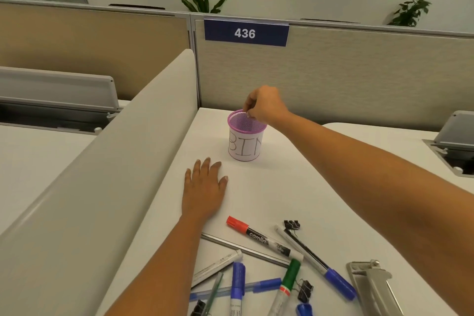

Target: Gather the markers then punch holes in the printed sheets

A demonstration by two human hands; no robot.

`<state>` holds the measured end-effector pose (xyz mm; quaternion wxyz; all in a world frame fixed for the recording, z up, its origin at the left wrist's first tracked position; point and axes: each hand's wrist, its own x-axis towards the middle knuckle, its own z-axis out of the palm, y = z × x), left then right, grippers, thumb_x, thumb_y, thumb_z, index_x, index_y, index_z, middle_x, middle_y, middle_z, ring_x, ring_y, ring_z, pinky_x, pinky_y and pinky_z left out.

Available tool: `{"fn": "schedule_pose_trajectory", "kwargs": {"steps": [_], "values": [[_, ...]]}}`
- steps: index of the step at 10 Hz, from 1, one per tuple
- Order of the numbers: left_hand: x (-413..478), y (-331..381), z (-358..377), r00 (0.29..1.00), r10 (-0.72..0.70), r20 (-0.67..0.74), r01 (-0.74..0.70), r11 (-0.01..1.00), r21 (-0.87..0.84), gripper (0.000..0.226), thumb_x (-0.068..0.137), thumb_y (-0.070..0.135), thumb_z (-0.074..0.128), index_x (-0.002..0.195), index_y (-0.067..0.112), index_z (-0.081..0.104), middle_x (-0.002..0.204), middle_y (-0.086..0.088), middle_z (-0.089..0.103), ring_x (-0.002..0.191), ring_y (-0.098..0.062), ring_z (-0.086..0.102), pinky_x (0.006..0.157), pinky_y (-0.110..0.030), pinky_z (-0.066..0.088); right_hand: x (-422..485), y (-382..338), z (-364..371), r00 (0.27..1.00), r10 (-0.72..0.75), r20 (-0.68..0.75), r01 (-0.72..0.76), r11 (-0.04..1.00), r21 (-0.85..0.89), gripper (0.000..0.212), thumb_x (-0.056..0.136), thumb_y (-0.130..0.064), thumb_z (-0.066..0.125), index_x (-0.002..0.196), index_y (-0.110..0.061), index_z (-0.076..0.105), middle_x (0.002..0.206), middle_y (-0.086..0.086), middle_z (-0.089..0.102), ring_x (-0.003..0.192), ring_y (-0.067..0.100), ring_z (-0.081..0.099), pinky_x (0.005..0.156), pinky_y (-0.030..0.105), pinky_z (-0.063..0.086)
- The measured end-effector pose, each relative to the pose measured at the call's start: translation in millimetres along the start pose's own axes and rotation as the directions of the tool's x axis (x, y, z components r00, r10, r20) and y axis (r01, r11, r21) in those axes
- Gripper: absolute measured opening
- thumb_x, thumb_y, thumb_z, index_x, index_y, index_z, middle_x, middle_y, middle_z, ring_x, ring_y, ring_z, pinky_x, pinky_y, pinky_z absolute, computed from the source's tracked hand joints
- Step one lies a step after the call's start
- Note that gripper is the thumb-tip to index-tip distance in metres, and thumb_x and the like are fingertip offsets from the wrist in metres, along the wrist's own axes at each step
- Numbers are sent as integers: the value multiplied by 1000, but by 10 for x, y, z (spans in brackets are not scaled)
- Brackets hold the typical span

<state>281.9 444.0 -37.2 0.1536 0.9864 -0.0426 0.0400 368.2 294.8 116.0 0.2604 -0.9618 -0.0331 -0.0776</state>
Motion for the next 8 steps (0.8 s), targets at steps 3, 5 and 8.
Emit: {"fn": "schedule_pose_trajectory", "kwargs": {"steps": [3, 5, 8], "values": [[-14, 11, -33, 1000, -2, 19, 2, 1000, -20, 50, 99, 40, 23, 146, 25, 21, 158, 0, 12, 146, -20, 5, 118, -39, 1, 25, -8, 36, 999, 29, -17, -29, 999, 25, 25, 85, 10, 52, 90, -3, 73, 100, 14, 71, 82, 19, 59, 83, 29, 55], [-29, 20, -46, 1000, -4, 16, 4, 1000, -11, 49, 99, 40, 23, 146, 25, 21, 158, -1, 12, 146, -20, 5, 119, -39, 1, 19, -2, 5, 998, 36, -47, -30, 993, 116, 14, 80, 3, 66, 93, -2, 72, 99, 13, 71, 82, 17, 62, 81, 26, 55], [-28, 22, -40, 1000, -1, 17, 1, 1000, -13, 49, 99, 39, 24, 146, 24, 22, 158, -1, 13, 146, -21, 6, 118, -39, 2, -30, 58, 39, 994, 42, -96, -26, 987, 161, 15, 77, 2, 69, 91, -1, 68, 94, 13, 68, 80, 16, 56, 79, 27, 54]]}}
